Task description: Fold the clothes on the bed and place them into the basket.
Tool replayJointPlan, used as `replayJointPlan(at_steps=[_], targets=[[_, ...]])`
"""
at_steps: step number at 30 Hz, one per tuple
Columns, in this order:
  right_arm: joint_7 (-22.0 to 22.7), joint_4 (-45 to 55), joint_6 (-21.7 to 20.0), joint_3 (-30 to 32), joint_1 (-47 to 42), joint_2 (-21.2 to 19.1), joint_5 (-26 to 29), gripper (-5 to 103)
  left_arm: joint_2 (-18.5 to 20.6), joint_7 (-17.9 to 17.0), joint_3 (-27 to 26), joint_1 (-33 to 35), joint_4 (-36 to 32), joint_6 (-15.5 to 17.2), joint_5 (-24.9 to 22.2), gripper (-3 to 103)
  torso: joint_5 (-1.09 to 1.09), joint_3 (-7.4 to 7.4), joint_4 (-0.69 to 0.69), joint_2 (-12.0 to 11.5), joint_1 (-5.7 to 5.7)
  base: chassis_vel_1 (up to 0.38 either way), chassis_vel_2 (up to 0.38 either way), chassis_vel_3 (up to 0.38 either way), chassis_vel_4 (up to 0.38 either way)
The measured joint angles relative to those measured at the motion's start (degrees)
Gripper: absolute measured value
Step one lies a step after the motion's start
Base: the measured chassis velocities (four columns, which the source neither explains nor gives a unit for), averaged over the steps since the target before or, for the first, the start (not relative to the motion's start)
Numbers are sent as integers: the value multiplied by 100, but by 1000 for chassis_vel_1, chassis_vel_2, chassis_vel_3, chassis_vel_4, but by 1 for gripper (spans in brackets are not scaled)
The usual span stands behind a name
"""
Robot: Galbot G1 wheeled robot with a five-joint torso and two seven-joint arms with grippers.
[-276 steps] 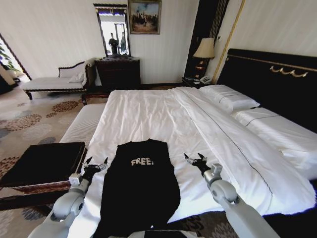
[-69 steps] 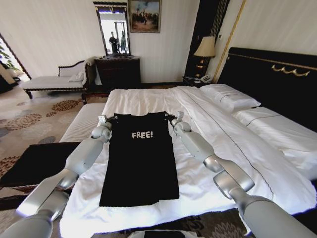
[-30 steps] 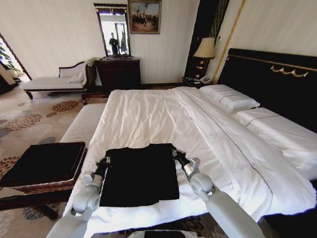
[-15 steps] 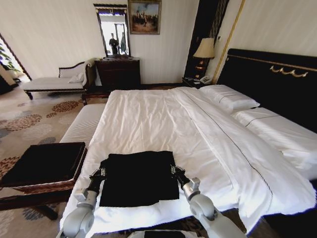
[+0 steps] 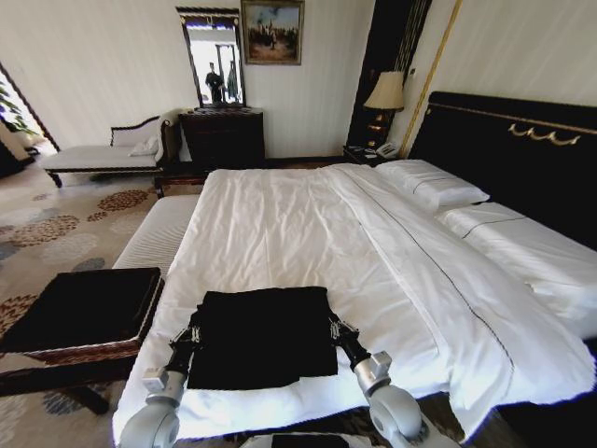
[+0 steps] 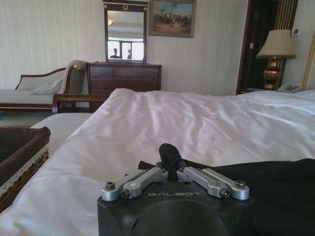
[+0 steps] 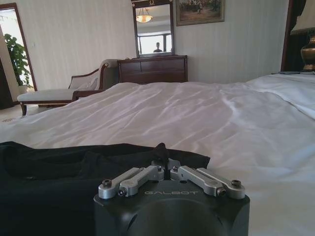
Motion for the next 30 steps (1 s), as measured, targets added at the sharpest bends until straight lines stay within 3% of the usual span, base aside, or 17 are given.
replayJointPlan(at_steps=[28, 30], targets=[[-47, -43, 266, 73, -648, 90, -435, 1, -137, 95, -159, 659, -4, -235, 102, -1, 0, 0, 0, 0, 0, 0, 0, 0, 0], [-70, -77, 285, 55, -666, 108, -437, 1, -121, 46, -172, 690, -5, -179, 88, 3, 0, 0, 0, 0, 0, 0, 0, 0, 0]])
